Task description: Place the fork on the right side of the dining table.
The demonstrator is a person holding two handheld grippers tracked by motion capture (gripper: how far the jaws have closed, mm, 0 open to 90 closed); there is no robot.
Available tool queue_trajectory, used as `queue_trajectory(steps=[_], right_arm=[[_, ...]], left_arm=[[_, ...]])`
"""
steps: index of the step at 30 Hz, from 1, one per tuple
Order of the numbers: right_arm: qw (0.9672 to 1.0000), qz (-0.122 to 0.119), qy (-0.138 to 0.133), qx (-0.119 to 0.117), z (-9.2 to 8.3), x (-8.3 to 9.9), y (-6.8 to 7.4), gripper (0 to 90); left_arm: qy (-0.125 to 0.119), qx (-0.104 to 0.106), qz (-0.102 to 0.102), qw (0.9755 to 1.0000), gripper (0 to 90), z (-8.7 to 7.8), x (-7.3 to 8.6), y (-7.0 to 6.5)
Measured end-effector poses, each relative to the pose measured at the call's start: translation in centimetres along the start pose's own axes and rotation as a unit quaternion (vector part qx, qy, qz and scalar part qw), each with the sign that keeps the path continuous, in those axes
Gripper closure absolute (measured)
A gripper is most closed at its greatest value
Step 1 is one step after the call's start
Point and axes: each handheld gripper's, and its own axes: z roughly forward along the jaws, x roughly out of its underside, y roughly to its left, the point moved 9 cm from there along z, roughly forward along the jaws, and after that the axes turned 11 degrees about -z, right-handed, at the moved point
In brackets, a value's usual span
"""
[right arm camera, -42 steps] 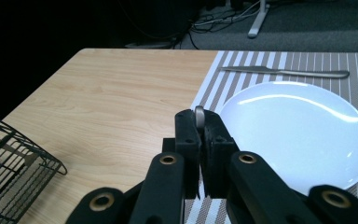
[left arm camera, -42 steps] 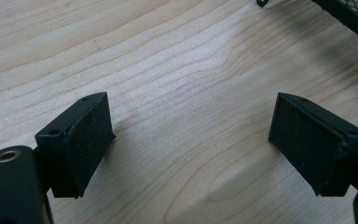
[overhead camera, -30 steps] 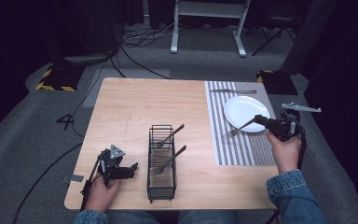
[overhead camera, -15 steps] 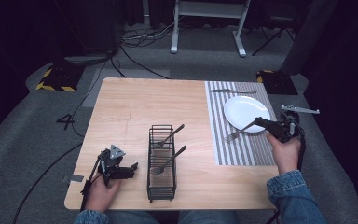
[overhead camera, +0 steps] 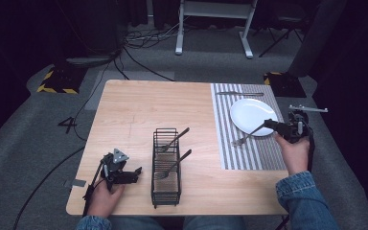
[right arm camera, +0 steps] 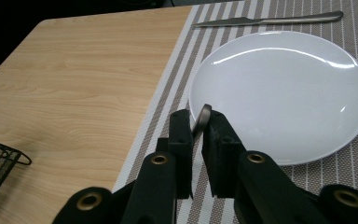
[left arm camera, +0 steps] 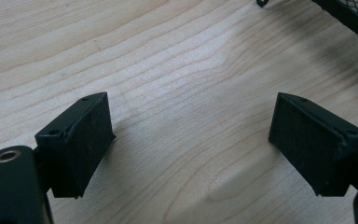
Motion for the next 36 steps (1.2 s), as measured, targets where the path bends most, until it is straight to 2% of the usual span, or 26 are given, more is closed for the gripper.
queue_trajectory(steps=[3,8,14,22,31,36], right_arm=[[1.0,-0.005,0.007,0.005,0.2,0.0,-0.4,76.0],[0.9997,0.006,0.023,0.004,0.7,0.1,-1.2,68.2],[0.9993,0.007,0.036,0.005,1.1,0.5,-1.8,56.2],[0.9978,0.021,0.06,0.018,1.5,2.0,-3.4,52.7],[0.9959,0.045,0.077,0.014,1.9,3.5,-4.6,49.2],[0.9948,0.042,0.091,0.02,2.2,4.1,-5.0,47.8]], left_arm=[[0.0,0.0,0.0,1.0,13.5,0.0,0.0,0.0],[0.0,-0.001,0.001,1.0,13.4,0.0,0.0,0.0],[0.0,0.0,0.0,1.0,13.4,0.0,0.0,0.0],[0.0,0.0,0.0,1.0,13.4,0.1,-0.1,0.0],[0.0,0.0,0.0,1.0,13.4,0.1,-0.1,0.0],[0.0,0.0,-0.001,1.0,13.4,0.1,-0.1,0.0]])
